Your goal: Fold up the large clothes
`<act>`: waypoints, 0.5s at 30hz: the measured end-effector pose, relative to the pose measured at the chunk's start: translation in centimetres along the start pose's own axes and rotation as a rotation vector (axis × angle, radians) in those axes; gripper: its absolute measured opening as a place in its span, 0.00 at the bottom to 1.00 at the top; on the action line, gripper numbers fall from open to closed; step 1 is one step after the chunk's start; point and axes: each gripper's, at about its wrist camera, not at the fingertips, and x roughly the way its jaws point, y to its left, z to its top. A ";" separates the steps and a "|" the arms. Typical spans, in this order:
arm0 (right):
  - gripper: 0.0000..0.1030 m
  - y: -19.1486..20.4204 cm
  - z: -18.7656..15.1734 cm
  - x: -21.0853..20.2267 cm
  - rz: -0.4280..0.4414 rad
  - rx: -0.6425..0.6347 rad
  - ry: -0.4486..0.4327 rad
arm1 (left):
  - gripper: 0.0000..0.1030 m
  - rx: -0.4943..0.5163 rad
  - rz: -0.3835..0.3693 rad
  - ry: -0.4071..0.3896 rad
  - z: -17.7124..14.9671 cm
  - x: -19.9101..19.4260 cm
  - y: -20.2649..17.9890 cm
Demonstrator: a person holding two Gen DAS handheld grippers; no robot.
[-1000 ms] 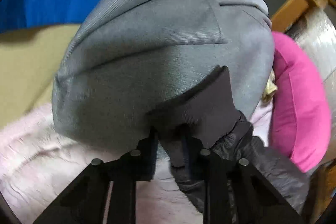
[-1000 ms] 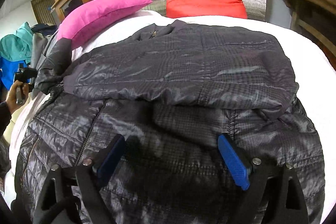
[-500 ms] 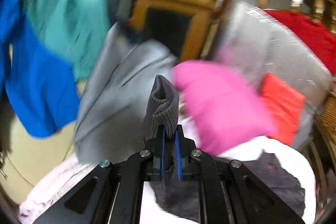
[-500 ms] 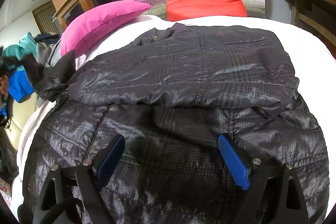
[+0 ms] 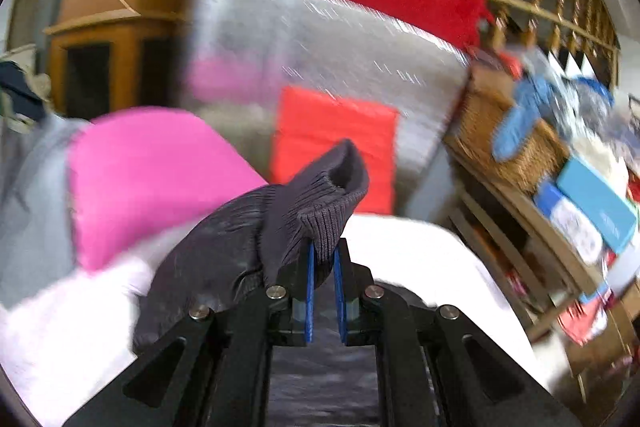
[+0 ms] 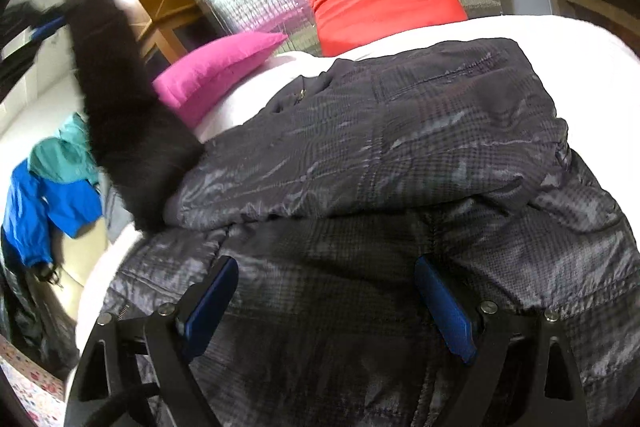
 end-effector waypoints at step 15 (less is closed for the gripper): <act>0.89 -1.3 -0.2 -0.4 0.097 0.084 -0.041 | 0.72 -0.053 -0.009 0.404 -11.3 12.3 -3.5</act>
